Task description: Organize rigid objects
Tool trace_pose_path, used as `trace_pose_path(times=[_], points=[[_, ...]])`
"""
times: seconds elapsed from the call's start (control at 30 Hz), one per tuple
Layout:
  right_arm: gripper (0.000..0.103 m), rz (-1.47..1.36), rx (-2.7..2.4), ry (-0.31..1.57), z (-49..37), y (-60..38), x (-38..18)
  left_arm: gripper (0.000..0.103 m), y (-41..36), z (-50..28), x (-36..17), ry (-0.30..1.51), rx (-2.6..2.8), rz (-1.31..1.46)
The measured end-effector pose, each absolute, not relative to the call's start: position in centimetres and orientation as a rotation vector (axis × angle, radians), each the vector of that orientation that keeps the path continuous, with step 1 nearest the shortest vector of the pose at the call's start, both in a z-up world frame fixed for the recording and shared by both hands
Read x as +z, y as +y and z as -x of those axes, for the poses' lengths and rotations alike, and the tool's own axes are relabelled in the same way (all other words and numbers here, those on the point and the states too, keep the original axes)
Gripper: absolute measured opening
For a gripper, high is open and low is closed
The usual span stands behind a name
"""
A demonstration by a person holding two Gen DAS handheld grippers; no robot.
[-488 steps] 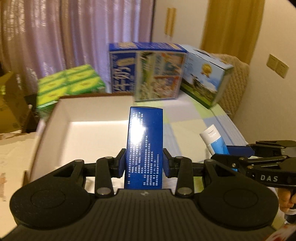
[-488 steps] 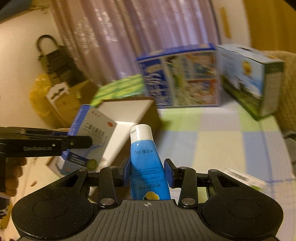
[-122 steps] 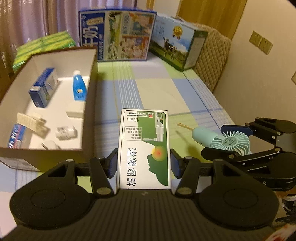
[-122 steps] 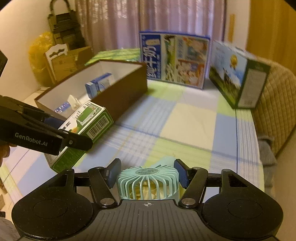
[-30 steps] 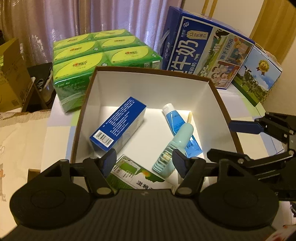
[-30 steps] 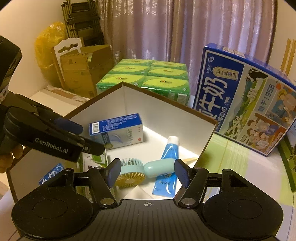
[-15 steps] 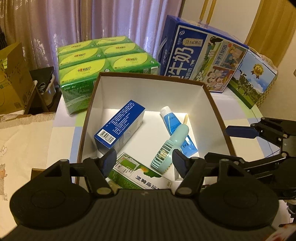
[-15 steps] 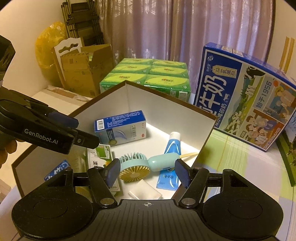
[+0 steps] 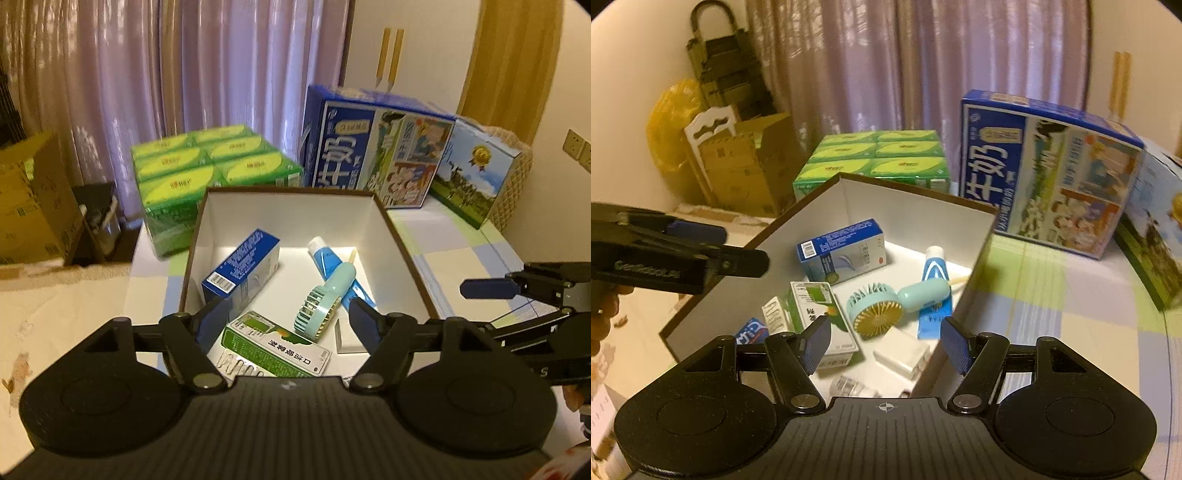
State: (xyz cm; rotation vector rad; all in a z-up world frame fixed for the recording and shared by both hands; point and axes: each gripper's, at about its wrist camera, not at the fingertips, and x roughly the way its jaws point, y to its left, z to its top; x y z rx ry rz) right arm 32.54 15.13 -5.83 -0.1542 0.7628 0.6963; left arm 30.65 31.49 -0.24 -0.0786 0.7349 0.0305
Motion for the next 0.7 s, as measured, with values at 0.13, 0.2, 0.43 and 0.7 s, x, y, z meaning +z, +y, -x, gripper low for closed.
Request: trace_pose_path(times=[0.13, 0.2, 0.43, 0.7], points=[[0.063, 0.092, 0.68, 0.774, -30.6, 13.4, -5.2, 0.071, 30.4, -27.8, 0.7, 0.698, 0.03, 0.078], [0.063, 0.063, 0.682, 0.785, -29.7, 12.4, -4.8, 0.071, 29.7, -26.5, 1.1, 0.692, 0.031, 0.08], [0.063, 0.042, 0.681, 0.757, -26.5, 8.9, -3.5, 0.071, 27.0, -22.4, 1.9, 0.711, 0.08, 0.109], [0.063, 0.015, 0.691, 0.773, -23.4, 4.3, -2.8, 0.071, 22.1, -18.6, 2.0, 0.743, 0.085, 0.131]])
